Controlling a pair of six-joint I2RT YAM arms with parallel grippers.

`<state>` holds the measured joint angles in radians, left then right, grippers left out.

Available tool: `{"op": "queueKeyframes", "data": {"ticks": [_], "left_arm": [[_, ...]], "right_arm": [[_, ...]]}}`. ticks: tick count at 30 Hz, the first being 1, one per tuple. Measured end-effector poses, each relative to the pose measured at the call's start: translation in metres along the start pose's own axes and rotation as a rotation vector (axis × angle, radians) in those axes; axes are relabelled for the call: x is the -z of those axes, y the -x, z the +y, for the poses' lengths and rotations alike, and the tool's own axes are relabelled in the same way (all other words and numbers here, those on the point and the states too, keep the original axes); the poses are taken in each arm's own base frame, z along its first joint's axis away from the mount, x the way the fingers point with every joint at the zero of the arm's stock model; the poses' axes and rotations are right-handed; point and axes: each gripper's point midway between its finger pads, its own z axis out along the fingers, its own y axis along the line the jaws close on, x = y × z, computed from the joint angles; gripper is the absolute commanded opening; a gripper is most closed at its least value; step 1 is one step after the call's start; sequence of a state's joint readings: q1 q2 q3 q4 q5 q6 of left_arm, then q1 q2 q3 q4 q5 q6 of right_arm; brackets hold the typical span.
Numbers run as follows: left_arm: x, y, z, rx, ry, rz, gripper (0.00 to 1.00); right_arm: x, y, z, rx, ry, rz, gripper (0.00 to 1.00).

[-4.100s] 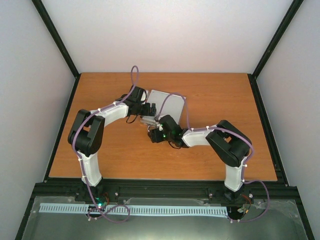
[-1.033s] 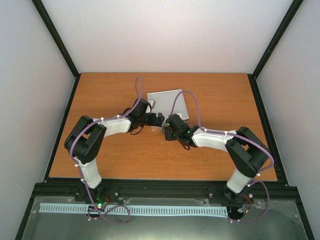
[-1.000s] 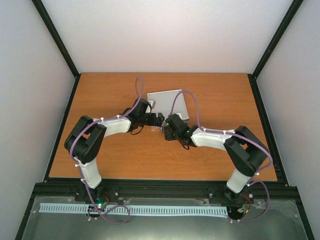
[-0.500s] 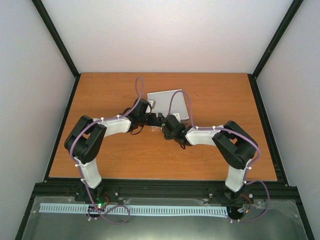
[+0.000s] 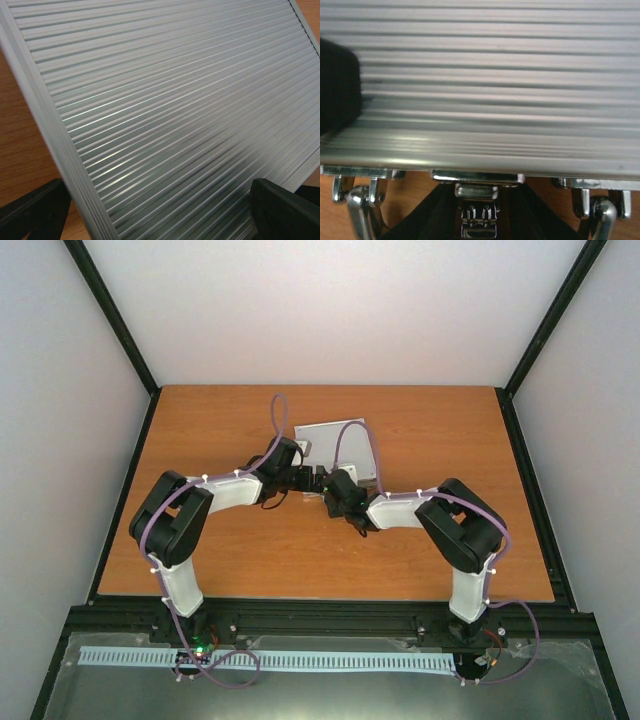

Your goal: Pack up texas hold em set

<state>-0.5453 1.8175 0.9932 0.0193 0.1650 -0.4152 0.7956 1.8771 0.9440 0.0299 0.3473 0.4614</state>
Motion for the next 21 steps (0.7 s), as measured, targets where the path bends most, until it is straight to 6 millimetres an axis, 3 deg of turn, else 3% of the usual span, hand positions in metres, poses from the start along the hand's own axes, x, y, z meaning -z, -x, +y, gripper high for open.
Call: {"op": "queueKeyframes", "data": {"ticks": [4, 21], "left_arm": [[0.0, 0.0, 0.0, 0.0, 0.0, -0.001, 1.0], [-0.004, -0.006, -0.011, -0.013, -0.037, 0.021, 1.0]], "right_arm": [[0.0, 0.002, -0.002, -0.003, -0.013, -0.008, 0.15], [0.014, -0.008, -0.011, 0.031, -0.02, 0.067, 0.16]]}}
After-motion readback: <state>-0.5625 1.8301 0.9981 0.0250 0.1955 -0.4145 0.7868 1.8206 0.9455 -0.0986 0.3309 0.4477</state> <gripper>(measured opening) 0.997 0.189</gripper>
